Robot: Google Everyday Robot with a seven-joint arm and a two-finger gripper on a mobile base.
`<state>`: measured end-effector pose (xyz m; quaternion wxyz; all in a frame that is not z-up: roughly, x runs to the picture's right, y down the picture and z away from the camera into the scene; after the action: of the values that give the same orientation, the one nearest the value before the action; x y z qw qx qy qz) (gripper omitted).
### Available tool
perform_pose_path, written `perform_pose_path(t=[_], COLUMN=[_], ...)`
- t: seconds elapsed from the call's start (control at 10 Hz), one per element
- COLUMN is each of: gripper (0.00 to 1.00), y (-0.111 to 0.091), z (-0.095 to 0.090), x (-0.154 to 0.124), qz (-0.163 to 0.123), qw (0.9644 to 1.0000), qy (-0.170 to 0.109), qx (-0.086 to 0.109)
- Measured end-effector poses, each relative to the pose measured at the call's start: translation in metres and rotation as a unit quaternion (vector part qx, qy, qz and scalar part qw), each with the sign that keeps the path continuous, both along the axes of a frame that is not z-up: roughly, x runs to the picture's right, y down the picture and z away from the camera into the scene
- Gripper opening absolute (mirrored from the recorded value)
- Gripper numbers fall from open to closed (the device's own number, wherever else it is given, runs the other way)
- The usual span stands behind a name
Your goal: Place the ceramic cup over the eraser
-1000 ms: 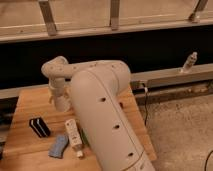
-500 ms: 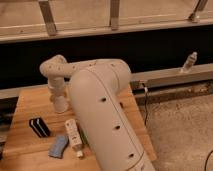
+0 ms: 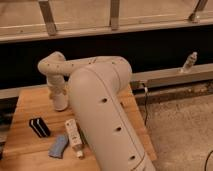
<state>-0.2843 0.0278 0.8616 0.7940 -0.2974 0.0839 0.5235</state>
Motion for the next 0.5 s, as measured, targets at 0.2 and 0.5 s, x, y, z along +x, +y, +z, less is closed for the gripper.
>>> perform_pose_path(t=[0.2,0.5], gripper=[0.00,0.00], y=[-0.020,-0.052], z=[-0.013,-0.048], x=[0.012,0.036], qz=[-0.005,-0.010], qw=[0.9997,0.9974], qy=[0.017,0.046], qx=[0.019,0.055])
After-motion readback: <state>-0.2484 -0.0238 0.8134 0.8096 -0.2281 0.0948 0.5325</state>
